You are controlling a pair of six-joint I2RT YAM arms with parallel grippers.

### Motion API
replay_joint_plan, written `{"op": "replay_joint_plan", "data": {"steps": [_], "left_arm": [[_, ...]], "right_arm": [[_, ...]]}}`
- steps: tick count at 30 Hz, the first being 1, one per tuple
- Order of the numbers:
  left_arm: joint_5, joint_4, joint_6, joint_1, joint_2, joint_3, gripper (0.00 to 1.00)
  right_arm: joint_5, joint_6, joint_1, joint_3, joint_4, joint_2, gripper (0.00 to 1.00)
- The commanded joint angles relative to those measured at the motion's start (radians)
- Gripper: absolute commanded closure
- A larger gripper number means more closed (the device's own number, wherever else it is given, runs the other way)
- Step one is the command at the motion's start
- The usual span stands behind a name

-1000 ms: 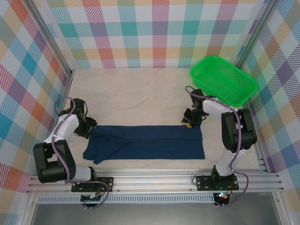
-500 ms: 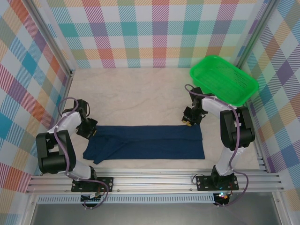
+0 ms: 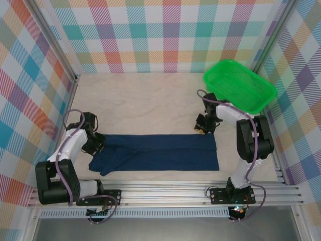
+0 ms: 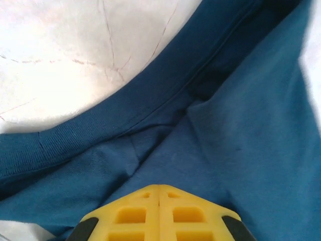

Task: Fold and stack the t-shirts

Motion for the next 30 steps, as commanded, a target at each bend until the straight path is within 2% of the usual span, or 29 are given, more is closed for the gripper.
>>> {"op": "replay_joint_plan", "data": {"steps": [1, 3, 5, 7, 13, 19, 22, 26, 30], "left_arm": [[0.003, -0.022, 0.106, -0.007, 0.086, 0.005, 0.93], [-0.016, -0.003, 0.135, -0.007, 0.103, 0.018, 0.88], [-0.033, 0.025, 0.158, -0.005, 0.119, 0.027, 0.79], [-0.045, 0.049, 0.193, -0.006, 0.151, 0.039, 0.76], [-0.077, 0.091, 0.255, -0.006, 0.176, 0.053, 0.75], [-0.032, 0.149, 0.268, -0.006, 0.189, 0.04, 0.74], [-0.012, 0.154, 0.263, -0.006, 0.211, 0.039, 0.75], [0.018, 0.156, 0.24, -0.01, 0.199, 0.028, 0.78], [0.066, 0.157, 0.205, -0.019, 0.174, 0.024, 0.8]], "right_arm": [[-0.026, -0.024, 0.009, -0.009, -0.003, -0.02, 0.78], [-0.03, -0.021, 0.008, -0.011, -0.001, -0.02, 0.78], [-0.033, -0.017, 0.01, -0.013, 0.002, -0.019, 0.78], [-0.037, -0.014, 0.009, -0.016, 0.003, -0.017, 0.78], [-0.047, -0.01, 0.009, -0.022, 0.005, -0.011, 0.78], [-0.044, 0.004, 0.009, -0.032, -0.006, -0.004, 0.78], [0.017, 0.053, 0.007, -0.032, -0.062, 0.011, 0.78], [-0.007, 0.104, -0.015, -0.063, -0.036, 0.038, 0.79], [0.015, 0.109, -0.054, -0.011, -0.08, 0.126, 0.84]]}}
